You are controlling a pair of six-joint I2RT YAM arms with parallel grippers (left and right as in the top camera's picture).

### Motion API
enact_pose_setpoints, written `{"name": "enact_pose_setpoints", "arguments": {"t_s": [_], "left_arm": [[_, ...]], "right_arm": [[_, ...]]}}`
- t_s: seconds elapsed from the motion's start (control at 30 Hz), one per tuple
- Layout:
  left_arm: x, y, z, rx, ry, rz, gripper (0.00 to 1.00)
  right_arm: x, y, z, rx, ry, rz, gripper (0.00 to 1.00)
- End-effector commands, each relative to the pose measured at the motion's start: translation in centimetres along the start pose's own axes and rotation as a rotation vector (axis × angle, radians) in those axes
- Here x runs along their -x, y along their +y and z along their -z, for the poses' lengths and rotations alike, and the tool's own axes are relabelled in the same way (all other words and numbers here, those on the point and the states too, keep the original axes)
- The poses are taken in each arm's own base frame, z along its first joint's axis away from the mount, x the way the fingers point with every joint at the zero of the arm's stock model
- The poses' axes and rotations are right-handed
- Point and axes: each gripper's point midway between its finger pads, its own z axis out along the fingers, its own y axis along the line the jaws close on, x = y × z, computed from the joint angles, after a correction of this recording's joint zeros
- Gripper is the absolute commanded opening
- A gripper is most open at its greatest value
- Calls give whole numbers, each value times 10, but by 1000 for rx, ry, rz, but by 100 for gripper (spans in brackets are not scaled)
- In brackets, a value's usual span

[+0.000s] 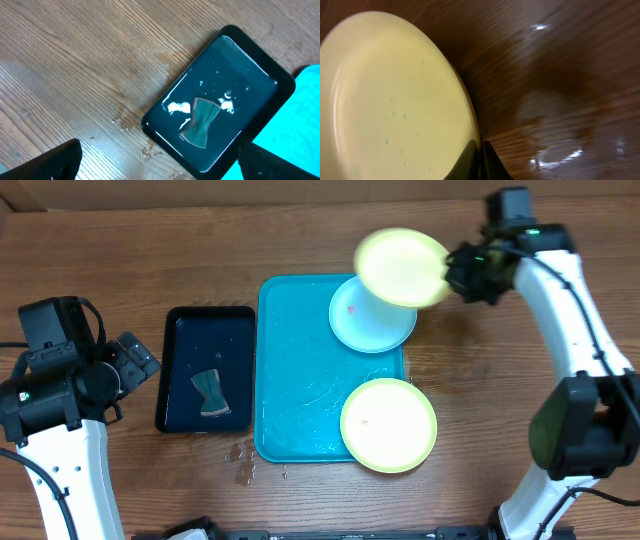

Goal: Clean dirty plates on tray and stack at the side
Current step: 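Swing the held plate rightward toward the table's right side, then lower the yellow plate onto the table right of the teal tray, release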

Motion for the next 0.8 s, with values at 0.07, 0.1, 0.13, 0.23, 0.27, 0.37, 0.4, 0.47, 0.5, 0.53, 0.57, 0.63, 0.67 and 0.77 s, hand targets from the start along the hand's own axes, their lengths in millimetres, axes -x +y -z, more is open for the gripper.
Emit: {"name": "enact_pose_setpoints", "arguments": {"t_s": [0.07, 0.1, 0.13, 0.23, 0.27, 0.37, 0.4, 0.47, 0.5, 0.53, 0.57, 0.63, 0.67, 0.77], "left_arm": [[7, 1, 4, 2, -22, 23, 100], [7, 1, 4, 2, -22, 23, 100], [7, 1, 4, 2, -22, 23, 100], [7, 1, 4, 2, -22, 23, 100], [7, 1, 4, 2, -22, 23, 100], [7, 1, 4, 2, -22, 23, 100], [7, 1, 4, 2, -22, 23, 100], [7, 1, 4, 2, -22, 23, 100], [7, 1, 4, 2, -22, 23, 100], [7, 1, 4, 2, -22, 23, 100], [7, 1, 4, 2, -22, 23, 100], [7, 1, 4, 2, -22, 23, 100], [7, 1, 4, 2, -22, 23, 100], [7, 1, 4, 2, -22, 23, 100]], "right_arm": [[26, -68, 32, -143, -65, -139, 4], [27, -81, 34, -175, -66, -162, 4], [27, -90, 35, -198, -66, -177, 4], [26, -113, 33, -253, -55, -213, 4], [23, -119, 29, -261, -45, -220, 4], [19, -131, 19, -300, -40, -229, 4], [18, -135, 15, -314, -41, -234, 4], [13, -141, 1, -320, -31, -234, 4], [11, -143, -4, -321, -28, -233, 4], [9, -145, -8, -323, -25, -232, 4], [7, -147, -13, -324, -22, -232, 4], [3, -151, -21, -326, -18, -233, 4], [2, -153, -24, -328, -15, -233, 4], [-4, -156, -35, -326, -8, -232, 4]]}}
